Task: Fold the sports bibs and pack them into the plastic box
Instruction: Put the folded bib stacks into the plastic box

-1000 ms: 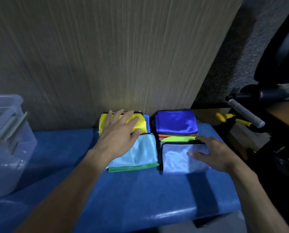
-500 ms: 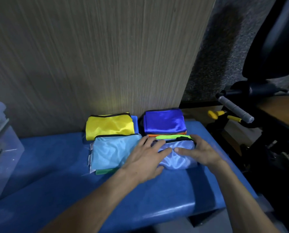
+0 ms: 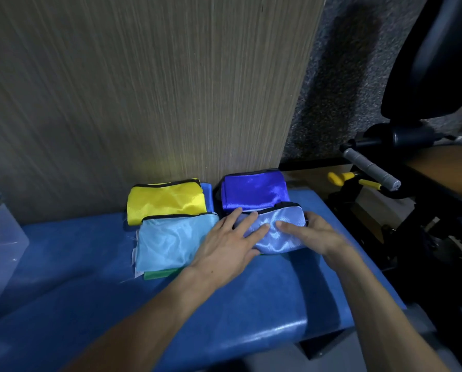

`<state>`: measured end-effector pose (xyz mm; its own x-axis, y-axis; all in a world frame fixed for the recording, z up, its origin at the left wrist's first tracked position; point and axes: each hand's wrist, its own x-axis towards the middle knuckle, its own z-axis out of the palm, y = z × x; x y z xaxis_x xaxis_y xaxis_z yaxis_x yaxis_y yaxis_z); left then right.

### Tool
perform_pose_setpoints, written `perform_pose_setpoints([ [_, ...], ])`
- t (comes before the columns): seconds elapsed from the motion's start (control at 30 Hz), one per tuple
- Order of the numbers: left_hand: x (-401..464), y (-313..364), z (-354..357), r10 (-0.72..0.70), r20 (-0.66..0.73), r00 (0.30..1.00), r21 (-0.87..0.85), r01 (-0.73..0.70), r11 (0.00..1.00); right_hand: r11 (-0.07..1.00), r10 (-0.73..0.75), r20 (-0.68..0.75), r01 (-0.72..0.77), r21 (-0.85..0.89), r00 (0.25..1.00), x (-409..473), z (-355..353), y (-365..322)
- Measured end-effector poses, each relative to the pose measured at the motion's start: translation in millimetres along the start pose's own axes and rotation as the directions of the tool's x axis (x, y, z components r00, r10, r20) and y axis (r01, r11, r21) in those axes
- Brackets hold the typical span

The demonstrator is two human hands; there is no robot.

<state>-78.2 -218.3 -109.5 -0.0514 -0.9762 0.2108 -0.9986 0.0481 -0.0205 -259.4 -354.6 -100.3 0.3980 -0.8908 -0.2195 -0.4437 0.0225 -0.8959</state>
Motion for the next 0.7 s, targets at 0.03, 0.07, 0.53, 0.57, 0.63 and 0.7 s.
perform_pose_setpoints([
  [0.03,0,0,-2,0.009,0.052,0.999,-0.013,-0.008,1.000,1.000,0.007,-0.039,-0.006,0.025,0.999,-1,3,-3],
  [0.07,0,-1,-4,0.001,0.105,0.994,-0.026,0.001,1.000,0.999,0.010,-0.078,-0.007,0.044,0.997,-2,7,-7],
  [0.53,-6,9,-4,0.027,0.100,0.995,-0.034,-0.024,0.999,0.966,0.120,-0.298,-0.042,0.253,0.947,-5,22,-4],
  [0.57,-7,11,-3,0.039,0.083,0.996,-0.053,-0.035,0.998,0.979,0.082,-0.336,-0.012,0.206,0.938,-8,18,-8],
  [0.63,-8,14,-3,0.057,0.004,0.998,-0.132,-0.056,0.990,0.997,-0.034,-0.402,0.061,0.055,0.915,-18,7,-23],
  [0.7,-8,17,-6,0.039,-0.146,0.989,-0.240,-0.073,0.968,0.980,-0.193,-0.418,0.154,-0.124,0.888,-32,-4,-42],
])
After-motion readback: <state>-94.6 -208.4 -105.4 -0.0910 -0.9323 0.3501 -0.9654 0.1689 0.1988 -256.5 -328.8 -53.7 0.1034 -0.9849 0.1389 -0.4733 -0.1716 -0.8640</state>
